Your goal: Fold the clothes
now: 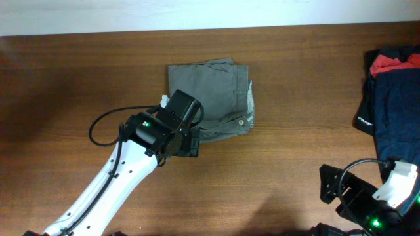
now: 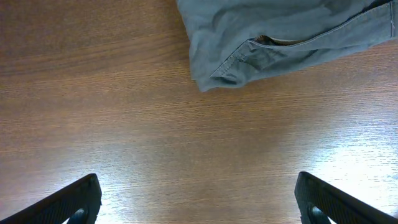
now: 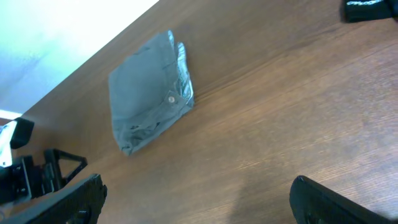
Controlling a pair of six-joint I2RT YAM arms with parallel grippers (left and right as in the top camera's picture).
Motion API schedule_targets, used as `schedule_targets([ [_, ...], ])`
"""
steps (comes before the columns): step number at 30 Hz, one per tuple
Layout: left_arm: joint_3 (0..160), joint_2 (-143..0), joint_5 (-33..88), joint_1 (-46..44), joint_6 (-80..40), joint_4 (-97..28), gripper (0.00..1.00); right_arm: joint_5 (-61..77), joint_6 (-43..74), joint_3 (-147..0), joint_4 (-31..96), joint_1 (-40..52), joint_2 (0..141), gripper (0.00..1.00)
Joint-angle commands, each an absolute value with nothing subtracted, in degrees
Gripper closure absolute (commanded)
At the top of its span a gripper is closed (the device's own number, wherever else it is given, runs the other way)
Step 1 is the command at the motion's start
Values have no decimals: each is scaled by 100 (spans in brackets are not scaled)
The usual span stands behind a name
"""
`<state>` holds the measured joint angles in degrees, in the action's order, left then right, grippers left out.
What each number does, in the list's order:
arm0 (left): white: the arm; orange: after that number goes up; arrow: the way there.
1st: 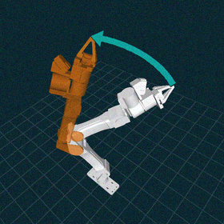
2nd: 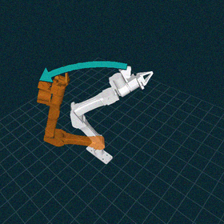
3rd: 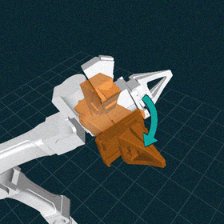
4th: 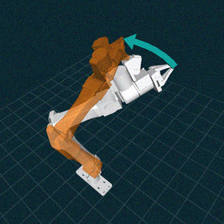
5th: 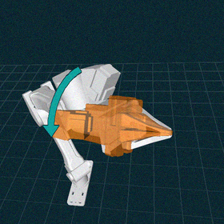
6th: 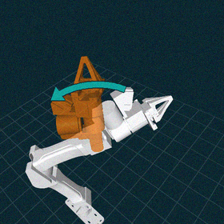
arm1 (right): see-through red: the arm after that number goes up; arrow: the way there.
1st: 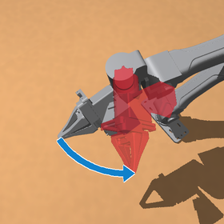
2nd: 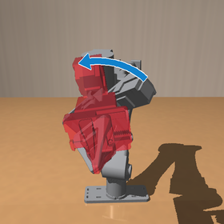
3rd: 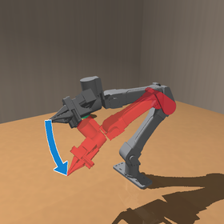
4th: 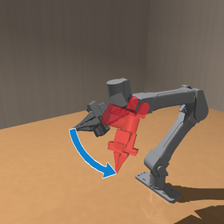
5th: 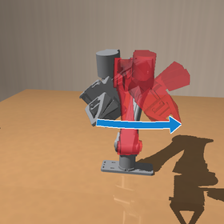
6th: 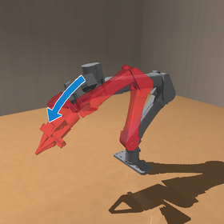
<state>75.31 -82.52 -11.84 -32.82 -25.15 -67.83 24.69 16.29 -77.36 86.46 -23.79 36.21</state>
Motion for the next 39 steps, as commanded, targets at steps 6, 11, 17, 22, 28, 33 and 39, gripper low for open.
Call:
schedule_targets([
  [6, 7496, -8272, -1181, -3258, -2571, -6772, 1, 2069, 1476, -7778, 8224, -2215, 3607, 1],
  [11, 7496, -8272, -1181, -3258, -2569, -6772, 1, 2047, 1391, -7682, 7994, -2200, 3555, 1],
  [17, 7496, -8272, -1181, -3258, -2569, -6772, 1, 2027, 1380, -6884, 6779, -1594, 3011, 1],
  [22, 7496, -8272, -1181, -3262, -2571, -6772, 1, 1955, 1380, -5441, 5376, -947, 2252, 1],
  [28, 7496, -8272, -1181, -3262, -2569, -6772, 1, 1922, 1398, -3457, 3201, -563, 1337, 1],
  [33, 7496, -8272, -1181, -3262, -2569, -6772, 1, 1872, 1374, -2156, 1841, -515, 792, 1],
  [39, 7496, -8272, -1181, -3262, -2571, -6772, 1, 1852, 1339, -1007, 285, -515, 416, 1],
])
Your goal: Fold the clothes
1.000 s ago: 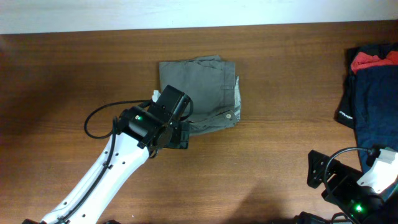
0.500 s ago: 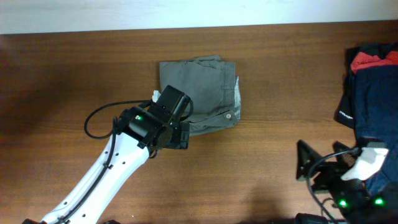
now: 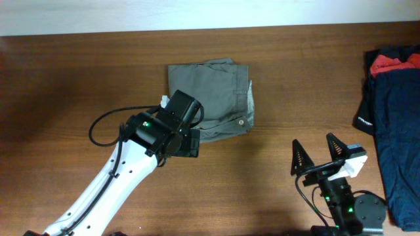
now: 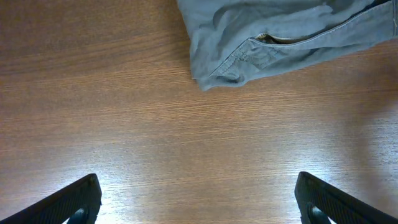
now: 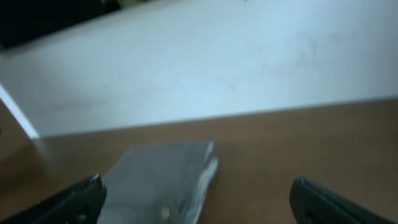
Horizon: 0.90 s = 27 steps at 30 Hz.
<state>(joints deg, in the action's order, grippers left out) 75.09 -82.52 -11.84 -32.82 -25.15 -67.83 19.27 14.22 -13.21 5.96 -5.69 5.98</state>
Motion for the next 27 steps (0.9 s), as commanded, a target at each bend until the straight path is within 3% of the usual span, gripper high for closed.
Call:
schedule_targets([
  [1, 7496, -8272, -1181, -3262, -2571, -6772, 1, 1857, 1238, -838, 25, -510, 342, 1],
  [11, 7496, -8272, -1181, -3262, -2569, -6772, 1, 285, 1024, -349, -327, -27, 19, 1],
  [27, 7496, -8272, -1181, -3262, -2569, -6772, 1, -95, 770, -32, 493, -314, 19, 1],
])
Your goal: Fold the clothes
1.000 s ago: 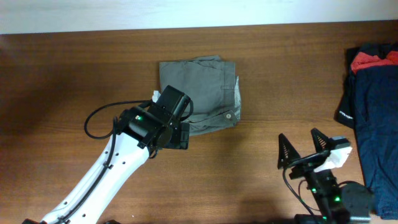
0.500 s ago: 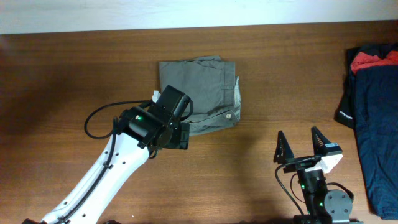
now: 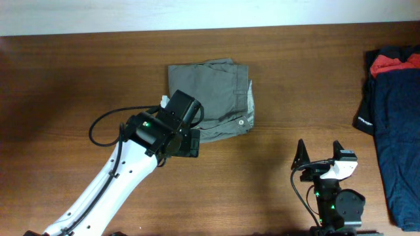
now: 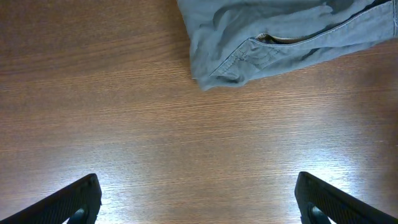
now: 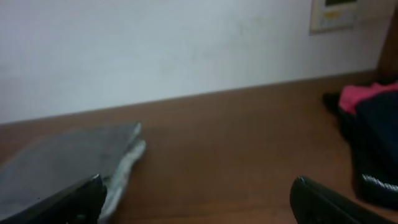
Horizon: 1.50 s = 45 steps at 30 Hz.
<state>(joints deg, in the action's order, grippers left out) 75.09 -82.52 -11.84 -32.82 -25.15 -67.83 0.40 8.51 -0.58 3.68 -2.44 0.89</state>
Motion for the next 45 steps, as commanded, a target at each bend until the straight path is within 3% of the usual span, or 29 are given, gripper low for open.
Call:
schedule_targets([
  [1, 7496, -8272, -1181, -3262, -2571, -6772, 1, -93, 768, -32, 471, -314, 19, 1],
  [38, 7496, -8272, -1181, -3258, -2569, -6973, 1, -71, 773, -32, 469, -309, 21, 1],
  [45, 7487, -8130, -1186, -3258, -2565, -6534, 1, -71, 773, -32, 469, -309, 21, 1],
])
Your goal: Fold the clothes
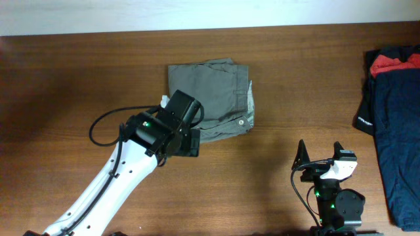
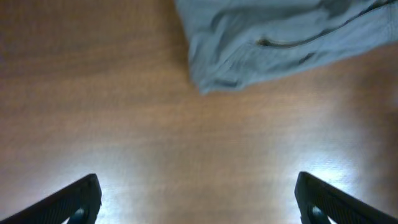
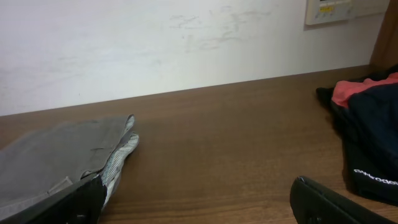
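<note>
Grey shorts lie folded into a rough square at the back middle of the wooden table. My left gripper sits at their near left corner, open, with only bare wood between its fingers. From the left wrist, the shorts' corner lies beyond the fingers, apart from them. My right gripper stands open at the front right, far from the shorts. The right wrist view shows the shorts at the left, with nothing between that gripper's fingers.
A pile of dark blue and red clothes lies at the right edge of the table and also appears in the right wrist view. A white wall runs behind the table's far edge. My left arm's black cable loops over the wood.
In the overhead view nothing has moved. The right wrist view is sharper and slightly shifted. The left wrist view is now blurred, with the shorts' corner in the same place.
My right gripper was first at the front right corner by the dark pile, open. Then it stood further left at the front. By the last earlier moment it was drawn in there, and it stays so. My left gripper has stayed open at the shorts' corner.
</note>
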Controlling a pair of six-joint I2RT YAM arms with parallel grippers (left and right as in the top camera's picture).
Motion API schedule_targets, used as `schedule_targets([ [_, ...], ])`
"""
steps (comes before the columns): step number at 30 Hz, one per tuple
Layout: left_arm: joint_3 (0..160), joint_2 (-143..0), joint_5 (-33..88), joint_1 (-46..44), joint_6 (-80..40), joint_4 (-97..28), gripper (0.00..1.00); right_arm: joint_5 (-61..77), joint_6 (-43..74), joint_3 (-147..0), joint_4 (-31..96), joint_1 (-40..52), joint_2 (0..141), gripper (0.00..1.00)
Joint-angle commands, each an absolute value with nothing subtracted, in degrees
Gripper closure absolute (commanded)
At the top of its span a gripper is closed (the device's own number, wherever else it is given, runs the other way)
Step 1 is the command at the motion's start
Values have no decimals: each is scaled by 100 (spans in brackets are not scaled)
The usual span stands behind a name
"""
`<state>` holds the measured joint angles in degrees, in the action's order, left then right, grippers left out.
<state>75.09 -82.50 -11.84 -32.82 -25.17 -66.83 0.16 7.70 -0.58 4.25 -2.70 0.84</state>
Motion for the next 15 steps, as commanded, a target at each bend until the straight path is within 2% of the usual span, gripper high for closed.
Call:
schedule_targets([
  [1, 7476, -8034, -1190, -3258, -2504, -6414, 1, -71, 773, -32, 469, -309, 21, 1],
  [7, 7146, -7247, -1179, -3039, -1712, -5800, 1, -71, 773, -32, 469, -309, 21, 1],
  [15, 5502, -5655, -867, -1839, -1691, -5231, 1, -71, 773, -32, 469, -309, 21, 1],
])
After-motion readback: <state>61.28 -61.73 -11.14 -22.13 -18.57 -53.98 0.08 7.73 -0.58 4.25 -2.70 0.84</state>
